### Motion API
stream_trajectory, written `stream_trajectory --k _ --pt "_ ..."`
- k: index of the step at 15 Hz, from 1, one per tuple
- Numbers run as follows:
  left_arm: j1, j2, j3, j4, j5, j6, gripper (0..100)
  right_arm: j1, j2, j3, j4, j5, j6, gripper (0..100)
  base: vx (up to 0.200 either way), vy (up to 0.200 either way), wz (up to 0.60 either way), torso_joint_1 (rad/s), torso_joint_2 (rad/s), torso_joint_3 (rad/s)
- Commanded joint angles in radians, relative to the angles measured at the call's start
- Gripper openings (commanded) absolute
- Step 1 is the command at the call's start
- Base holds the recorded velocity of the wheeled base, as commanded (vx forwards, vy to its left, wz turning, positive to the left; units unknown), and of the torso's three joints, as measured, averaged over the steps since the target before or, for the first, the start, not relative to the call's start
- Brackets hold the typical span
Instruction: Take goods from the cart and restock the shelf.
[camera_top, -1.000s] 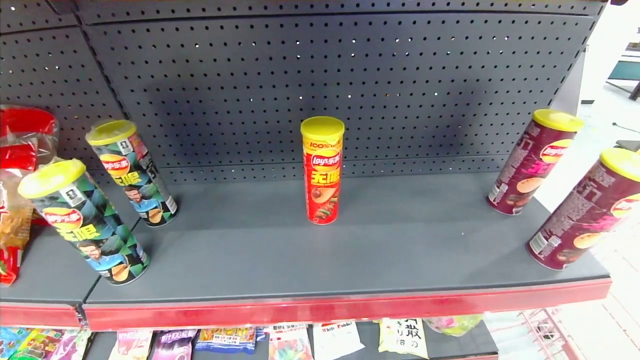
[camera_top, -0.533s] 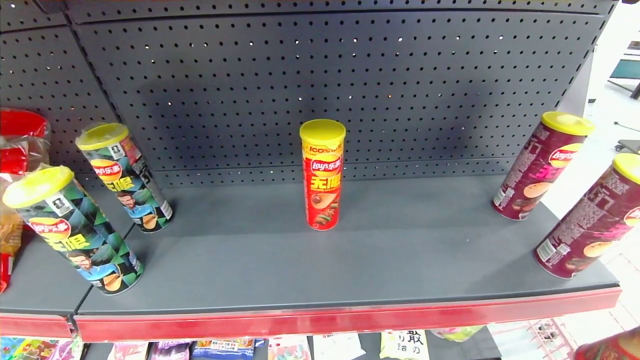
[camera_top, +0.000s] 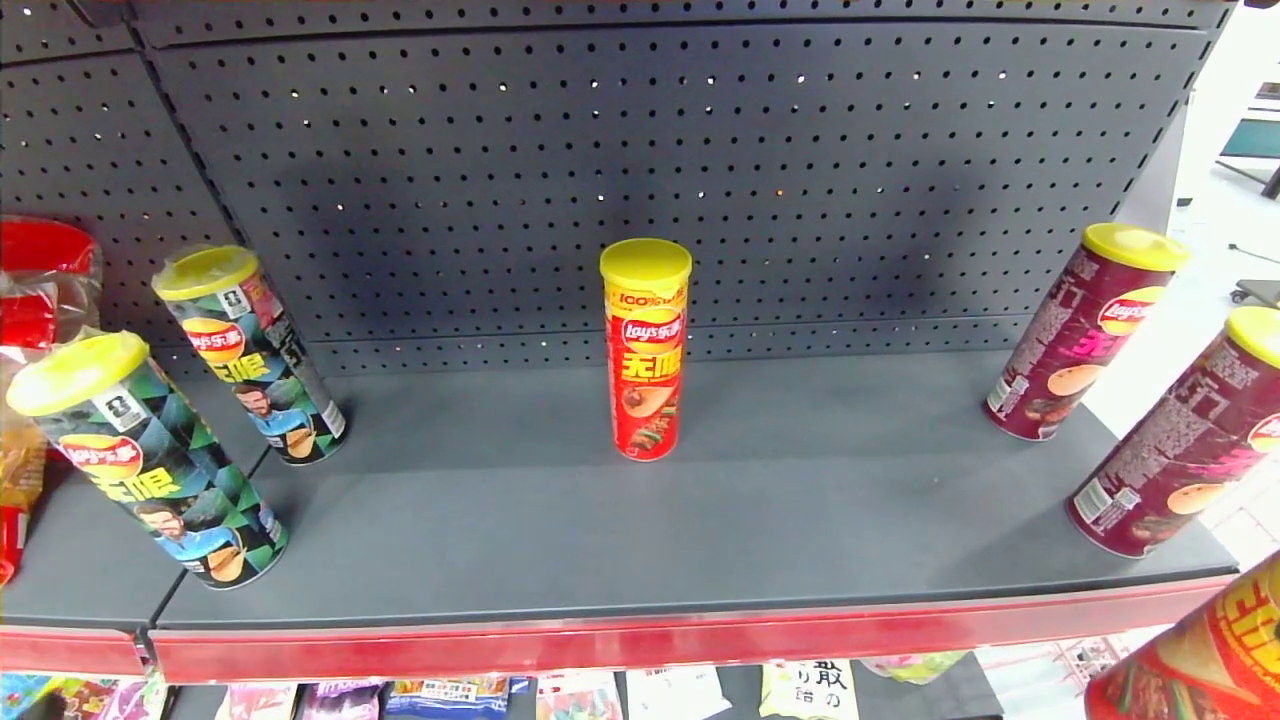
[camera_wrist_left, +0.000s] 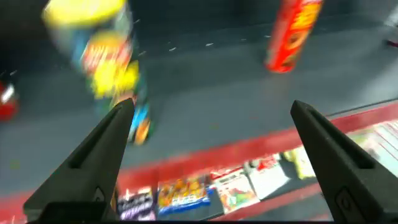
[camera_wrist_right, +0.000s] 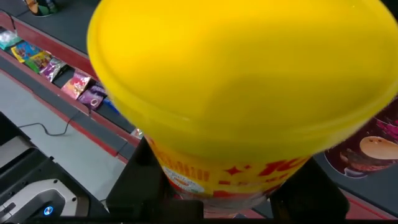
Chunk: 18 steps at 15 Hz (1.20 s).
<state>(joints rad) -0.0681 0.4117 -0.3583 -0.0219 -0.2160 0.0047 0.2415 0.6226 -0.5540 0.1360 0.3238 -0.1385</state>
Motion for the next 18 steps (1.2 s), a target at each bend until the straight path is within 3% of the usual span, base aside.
stream_trajectory --k 1,3,4,6,8,9,13,16,18 --pt "-0.108 0.696 -0.358 -0.113 -0.189 0.104 100 0.005 0.031 -0.003 0.001 0.000 0.000 0 0.000 0.000 0.00 0.000 0.00 0.000" --pt "-0.197 0.897 -0.399 -0.257 -0.217 0.155 100 0.005 0.028 0.005 0.001 -0.002 0.002 0 0.000 0.000 0.00 0.000 0.00 0.000" --pt "-0.236 0.981 -0.439 -0.305 -0.241 0.155 100 0.005 0.023 0.006 0.002 -0.002 0.002 0 0.000 0.000 0.00 0.000 0.00 0.000" --pt "-0.276 1.101 -0.541 -0.314 -0.284 0.158 100 0.004 0.022 0.005 0.002 -0.005 0.002 0 0.000 0.000 0.00 0.000 0.00 0.000" --pt "-0.308 1.207 -0.620 -0.319 -0.284 0.163 100 0.002 0.025 -0.003 0.001 -0.005 0.004 0 0.000 0.000 0.00 0.000 0.00 0.000" --pt "-0.329 1.268 -0.668 -0.319 -0.286 0.181 100 0.004 0.026 -0.010 0.001 -0.005 0.002 0 0.000 0.000 0.00 0.000 0.00 0.000" --pt "-0.369 1.383 -0.769 -0.317 -0.293 0.190 100 0.004 0.028 -0.014 0.001 -0.005 0.002 0 0.000 0.000 0.00 0.000 0.00 0.000" --pt "-0.371 1.454 -0.838 -0.319 -0.296 0.224 100 0.002 0.025 -0.012 0.002 -0.006 0.004 0 0.000 0.000 0.00 0.000 0.00 0.000" --pt "-0.372 1.478 -0.880 -0.316 -0.296 0.224 100 0.002 0.028 -0.012 0.002 -0.006 0.004 0 0.000 0.000 0.00 0.000 0.00 0.000"
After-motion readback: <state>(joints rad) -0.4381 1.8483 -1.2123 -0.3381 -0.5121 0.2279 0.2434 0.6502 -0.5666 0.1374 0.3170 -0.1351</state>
